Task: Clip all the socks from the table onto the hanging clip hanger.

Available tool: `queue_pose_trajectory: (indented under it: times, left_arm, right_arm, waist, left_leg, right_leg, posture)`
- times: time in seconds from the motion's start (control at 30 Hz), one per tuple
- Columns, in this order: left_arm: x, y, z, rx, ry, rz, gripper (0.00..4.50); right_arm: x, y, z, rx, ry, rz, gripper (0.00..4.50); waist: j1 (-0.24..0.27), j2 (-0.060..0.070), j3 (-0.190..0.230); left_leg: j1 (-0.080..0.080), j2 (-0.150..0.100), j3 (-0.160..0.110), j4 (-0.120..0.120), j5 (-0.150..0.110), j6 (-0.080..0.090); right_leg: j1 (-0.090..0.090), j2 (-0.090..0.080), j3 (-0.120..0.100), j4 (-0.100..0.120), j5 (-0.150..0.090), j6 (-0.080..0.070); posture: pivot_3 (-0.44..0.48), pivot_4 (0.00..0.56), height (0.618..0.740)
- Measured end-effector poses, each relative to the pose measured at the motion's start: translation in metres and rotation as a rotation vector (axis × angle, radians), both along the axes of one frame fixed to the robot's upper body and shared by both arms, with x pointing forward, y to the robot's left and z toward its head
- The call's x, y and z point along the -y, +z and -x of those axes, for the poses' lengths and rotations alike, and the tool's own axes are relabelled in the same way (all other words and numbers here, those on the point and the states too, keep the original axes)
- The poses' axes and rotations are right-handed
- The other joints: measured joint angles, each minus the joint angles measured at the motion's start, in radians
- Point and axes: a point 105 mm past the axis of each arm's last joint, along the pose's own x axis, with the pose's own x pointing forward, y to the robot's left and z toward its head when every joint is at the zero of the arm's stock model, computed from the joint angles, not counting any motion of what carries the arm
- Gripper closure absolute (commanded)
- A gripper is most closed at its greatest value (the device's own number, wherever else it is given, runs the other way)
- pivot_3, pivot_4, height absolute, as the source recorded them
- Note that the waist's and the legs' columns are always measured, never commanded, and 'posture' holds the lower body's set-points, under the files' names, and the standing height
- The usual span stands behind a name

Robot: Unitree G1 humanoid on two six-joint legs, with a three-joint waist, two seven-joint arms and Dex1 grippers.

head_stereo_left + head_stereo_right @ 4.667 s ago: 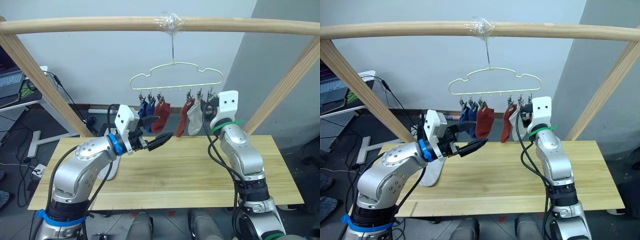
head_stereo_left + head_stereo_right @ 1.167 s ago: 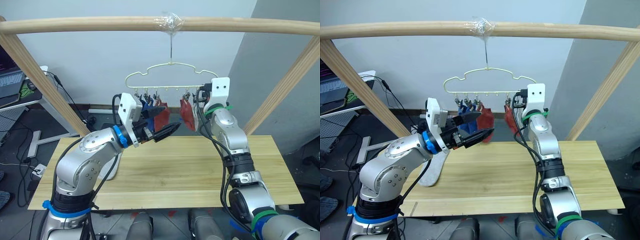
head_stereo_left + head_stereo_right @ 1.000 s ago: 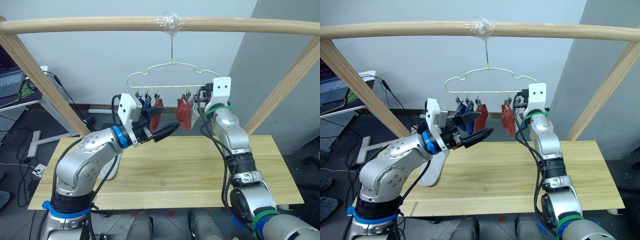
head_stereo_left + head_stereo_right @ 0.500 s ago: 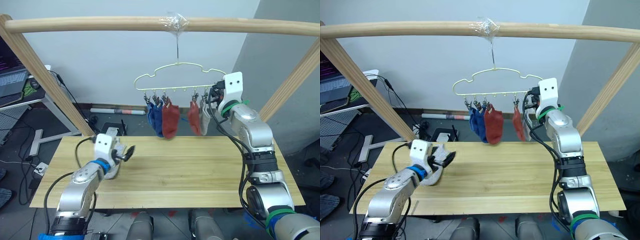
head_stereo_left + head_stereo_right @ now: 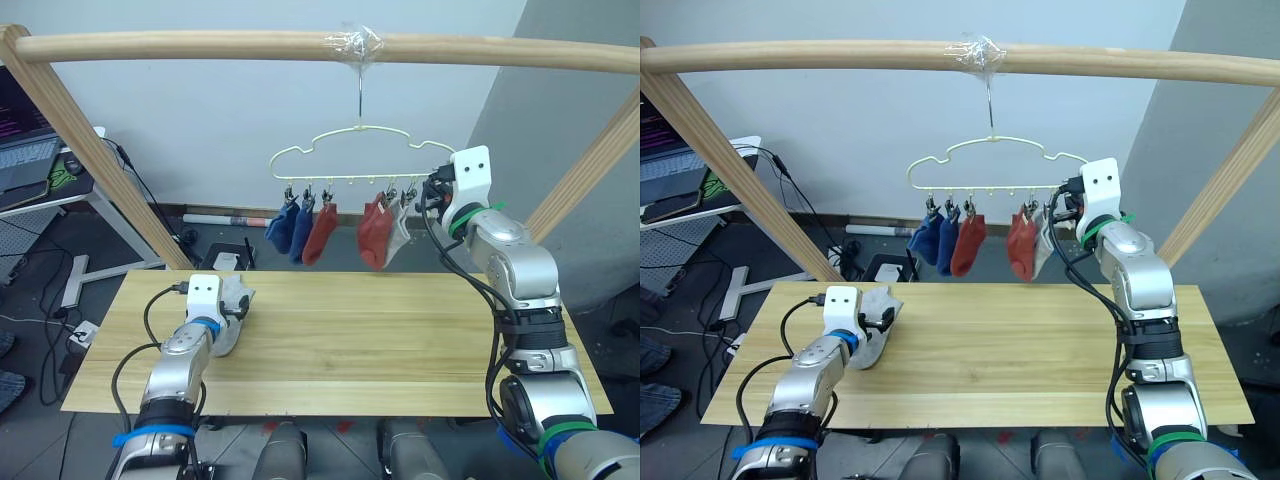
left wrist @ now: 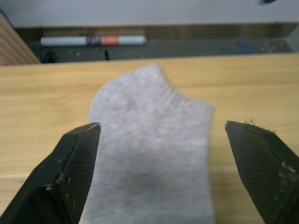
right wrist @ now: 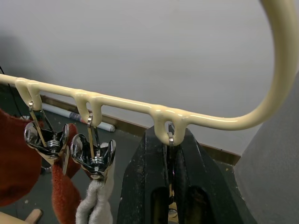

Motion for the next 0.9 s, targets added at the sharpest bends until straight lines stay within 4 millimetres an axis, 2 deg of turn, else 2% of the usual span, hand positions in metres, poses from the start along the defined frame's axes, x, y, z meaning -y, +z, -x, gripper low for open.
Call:
queue_pose_trajectory:
  times: [0.1,0.2,0.6,0.77,0.9]
  left_arm:
    - [-0.004,-0.009,-0.001,-0.033,0.017,-0.018,0.09]
    - [-0.001,-0.011,-0.005,-0.053,0.006,0.006,0.68]
    - [0.018,-0.016,-0.002,-0.059,-0.077,0.080,4.38]
    - [0.040,-0.017,0.009,-0.046,-0.177,0.105,4.45]
    - [0.097,-0.017,0.027,-0.043,-0.447,0.079,4.45]
  right_arm:
    - [0.000,0.001,0.001,0.000,0.000,0.003,4.49]
    - [0.002,0.001,0.002,-0.012,0.000,0.009,4.50]
    - [0.001,0.001,0.006,-0.056,0.032,-0.008,4.50]
    - [0.004,0.008,0.005,-0.083,0.027,-0.057,4.50]
    - [0.005,0.011,0.005,-0.149,0.012,-0.173,4.50]
  waist:
    - [-0.001,0.000,0.000]
    - [0.000,0.000,0.000]
    - [-0.007,0.000,0.000]
    - [-0.007,0.000,0.000]
    - [-0.007,0.000,0.001]
  left_leg:
    - [0.000,0.000,0.000,-0.001,0.000,0.000]
    - [0.000,0.000,0.000,-0.001,0.000,0.000]
    - [0.002,0.000,0.000,-0.001,0.000,0.000]
    - [0.001,0.000,0.000,-0.001,0.000,0.000]
    - [0.000,0.000,0.000,-0.001,0.000,0.000]
  right_leg:
    - [0.000,0.000,0.000,0.000,0.001,0.002]
    - [0.000,0.000,0.000,0.000,0.001,0.002]
    - [0.002,0.000,0.000,0.000,0.001,0.002]
    - [0.001,-0.001,0.000,0.000,0.001,0.002]
    - [0.001,-0.001,0.000,0.000,0.000,0.000]
  posture:
    - [0.056,0.203,0.740]
    - [0.056,0.203,0.740]
    - [0.041,0.195,0.740]
    - [0.039,0.195,0.740]
    - [0.039,0.195,0.740]
